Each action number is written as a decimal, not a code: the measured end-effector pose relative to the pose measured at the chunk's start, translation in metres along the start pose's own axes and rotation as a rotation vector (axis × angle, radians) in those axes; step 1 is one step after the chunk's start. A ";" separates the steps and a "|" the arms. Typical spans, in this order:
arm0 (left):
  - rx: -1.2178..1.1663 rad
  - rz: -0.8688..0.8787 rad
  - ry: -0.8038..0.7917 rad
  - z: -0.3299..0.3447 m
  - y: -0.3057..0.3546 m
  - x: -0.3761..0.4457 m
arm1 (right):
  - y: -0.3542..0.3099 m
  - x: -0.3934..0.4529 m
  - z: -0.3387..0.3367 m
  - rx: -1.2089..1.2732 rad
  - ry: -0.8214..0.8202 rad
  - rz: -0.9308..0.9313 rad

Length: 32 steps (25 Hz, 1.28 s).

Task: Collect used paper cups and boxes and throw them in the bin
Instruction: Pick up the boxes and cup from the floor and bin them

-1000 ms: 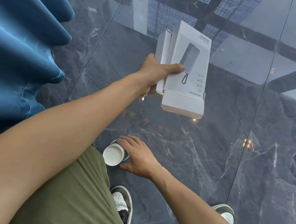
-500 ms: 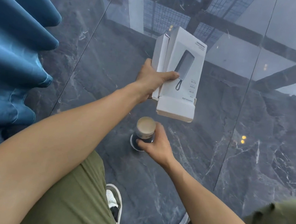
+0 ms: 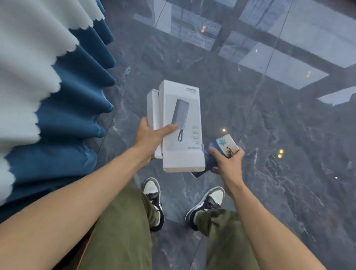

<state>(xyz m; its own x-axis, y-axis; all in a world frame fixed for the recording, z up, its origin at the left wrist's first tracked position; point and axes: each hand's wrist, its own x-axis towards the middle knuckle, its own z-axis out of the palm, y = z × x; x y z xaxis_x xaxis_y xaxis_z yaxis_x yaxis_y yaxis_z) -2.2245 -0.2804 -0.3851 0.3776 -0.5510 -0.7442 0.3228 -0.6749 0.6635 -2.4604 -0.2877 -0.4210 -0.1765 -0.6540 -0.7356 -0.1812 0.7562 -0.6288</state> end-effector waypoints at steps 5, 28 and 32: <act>0.019 -0.062 -0.030 -0.074 0.048 -0.118 | -0.070 -0.136 -0.010 0.019 0.052 0.009; 0.308 -0.114 0.167 -0.446 -0.162 -0.340 | 0.132 -0.394 0.185 -0.102 -0.154 0.127; 0.386 -0.158 0.108 -0.505 -0.201 -0.335 | 0.159 -0.389 0.253 -0.215 -0.076 0.090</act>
<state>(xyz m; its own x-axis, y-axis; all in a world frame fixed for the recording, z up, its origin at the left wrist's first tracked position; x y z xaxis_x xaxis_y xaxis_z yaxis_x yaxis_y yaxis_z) -1.9778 0.2874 -0.2306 0.4446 -0.3857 -0.8084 0.0432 -0.8922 0.4495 -2.1754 0.0924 -0.2982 -0.1292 -0.5745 -0.8083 -0.3715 0.7838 -0.4977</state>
